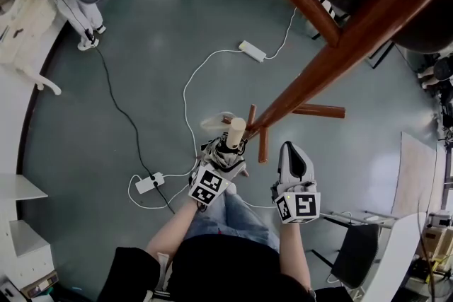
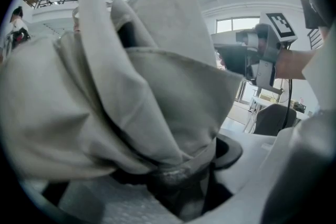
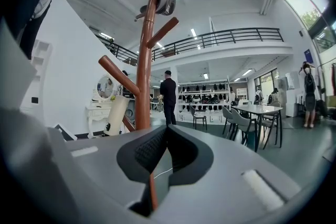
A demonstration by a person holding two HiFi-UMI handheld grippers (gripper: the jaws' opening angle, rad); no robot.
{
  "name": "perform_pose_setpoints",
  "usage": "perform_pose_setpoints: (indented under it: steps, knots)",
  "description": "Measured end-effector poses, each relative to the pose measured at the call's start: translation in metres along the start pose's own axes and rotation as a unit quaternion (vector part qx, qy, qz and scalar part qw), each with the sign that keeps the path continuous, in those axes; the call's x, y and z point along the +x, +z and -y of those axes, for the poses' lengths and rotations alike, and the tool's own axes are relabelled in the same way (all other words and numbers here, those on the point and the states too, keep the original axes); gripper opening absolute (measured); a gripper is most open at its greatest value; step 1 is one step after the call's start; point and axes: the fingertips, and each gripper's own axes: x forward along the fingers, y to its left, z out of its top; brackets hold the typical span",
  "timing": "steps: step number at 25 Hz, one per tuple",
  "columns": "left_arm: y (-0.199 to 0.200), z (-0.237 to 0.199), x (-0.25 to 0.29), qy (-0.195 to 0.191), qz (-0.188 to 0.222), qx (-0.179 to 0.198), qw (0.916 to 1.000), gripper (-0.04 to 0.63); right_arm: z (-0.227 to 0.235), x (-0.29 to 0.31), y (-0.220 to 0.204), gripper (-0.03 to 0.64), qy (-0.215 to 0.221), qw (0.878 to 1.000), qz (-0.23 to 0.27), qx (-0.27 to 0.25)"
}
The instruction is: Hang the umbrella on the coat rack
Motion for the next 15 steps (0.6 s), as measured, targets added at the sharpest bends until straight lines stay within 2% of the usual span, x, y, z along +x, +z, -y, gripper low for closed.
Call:
perform_pose_setpoints:
  steps: [9, 15]
  knots:
    - [-0.012, 0.003, 0.012, -0.031, -0.025, 0.022, 0.999, 0.308, 0.007, -0.001, -0.004, 0.006, -0.009, 1.0, -0.005, 0.0]
    - [-0.028, 0.012, 0.014, -0.035, -0.038, 0.021, 0.9985, 0.308, 0.005, 0.002, -0.008, 0.006, -0.003, 1.0, -0.008, 0.0]
